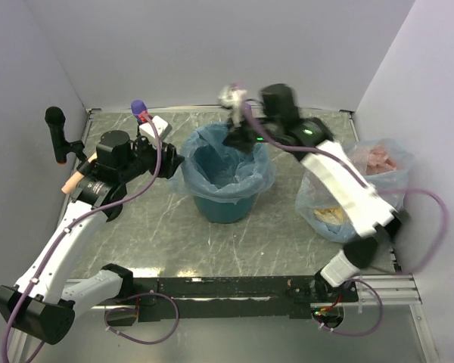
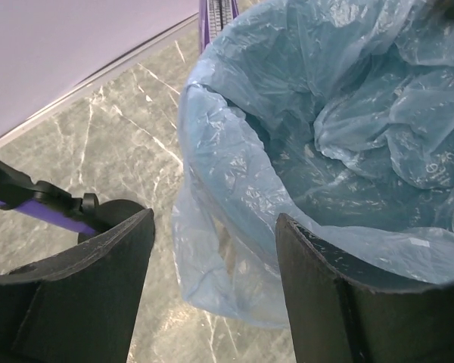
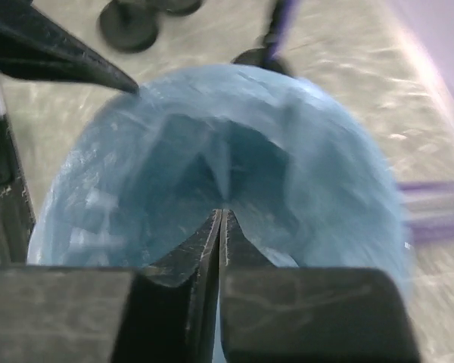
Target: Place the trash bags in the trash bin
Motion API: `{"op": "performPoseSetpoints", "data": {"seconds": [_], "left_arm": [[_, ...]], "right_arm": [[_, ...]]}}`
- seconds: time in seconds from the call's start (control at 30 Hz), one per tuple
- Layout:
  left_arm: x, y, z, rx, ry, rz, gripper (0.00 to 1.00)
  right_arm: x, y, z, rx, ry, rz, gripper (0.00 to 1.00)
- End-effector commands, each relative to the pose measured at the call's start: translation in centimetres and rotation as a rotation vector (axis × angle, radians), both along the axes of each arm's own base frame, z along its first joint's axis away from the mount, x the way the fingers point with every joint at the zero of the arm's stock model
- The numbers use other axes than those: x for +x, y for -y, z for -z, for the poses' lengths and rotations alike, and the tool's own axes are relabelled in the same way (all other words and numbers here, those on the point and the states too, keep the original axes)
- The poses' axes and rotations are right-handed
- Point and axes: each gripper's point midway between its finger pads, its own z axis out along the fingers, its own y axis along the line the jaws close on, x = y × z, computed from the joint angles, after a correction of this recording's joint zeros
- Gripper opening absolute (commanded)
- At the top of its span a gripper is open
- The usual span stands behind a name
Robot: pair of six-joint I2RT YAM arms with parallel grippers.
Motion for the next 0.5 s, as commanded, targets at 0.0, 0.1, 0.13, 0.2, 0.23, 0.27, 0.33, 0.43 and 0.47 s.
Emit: {"op": "performPoseSetpoints", "data": {"seconds": [0.0, 0.1, 0.13, 0.2, 0.23, 0.27, 0.33, 0.43, 0.47], "left_arm": [[-0.6, -0.2, -1.8, -0.042, 0.057, -0.005, 0.7], [-1.4, -0.9, -2.1, -0.04, 0.081, -0.023, 0.7], [-1.7, -1.2, -2.1, -0.036, 0.089, -0.028, 0.7], [-2.2, -1.7, -1.9, -0.03, 0.096, -0.045, 0.7], [-2.3, -2.0, -1.7, -0.027, 0.097, -0.054, 0.7], [-2.5, -2.1, -1.5, -0.025, 0.095, -0.058, 0.7], [-2.7, -2.5, -1.1, -0.025, 0.091, -0.066, 0.7], [-2.7, -2.6, -1.1, -0.04, 0.09, -0.071, 0.7], [-2.7, -2.6, -1.0, -0.046, 0.084, -0.069, 0.7]], "right_arm": [[0.5, -3.4, 7.6, -0.268, -0.112, -0.181, 0.0], [1.2, -4.0, 11.8, -0.392, -0.273, -0.222, 0.0], [1.1, -3.9, 12.7, -0.421, -0.306, -0.232, 0.0], [1.4, -3.8, 14.6, -0.45, -0.327, -0.23, 0.0], [1.4, -3.8, 15.1, -0.451, -0.311, -0.23, 0.0], [1.2, -3.6, 15.5, -0.456, -0.295, -0.233, 0.0], [0.9, -3.8, 17.0, -0.464, -0.27, -0.246, 0.0], [-0.1, -3.4, 20.1, -0.513, -0.314, -0.257, 0.0], [-0.4, -3.3, 21.1, -0.529, -0.333, -0.261, 0.0]]}}
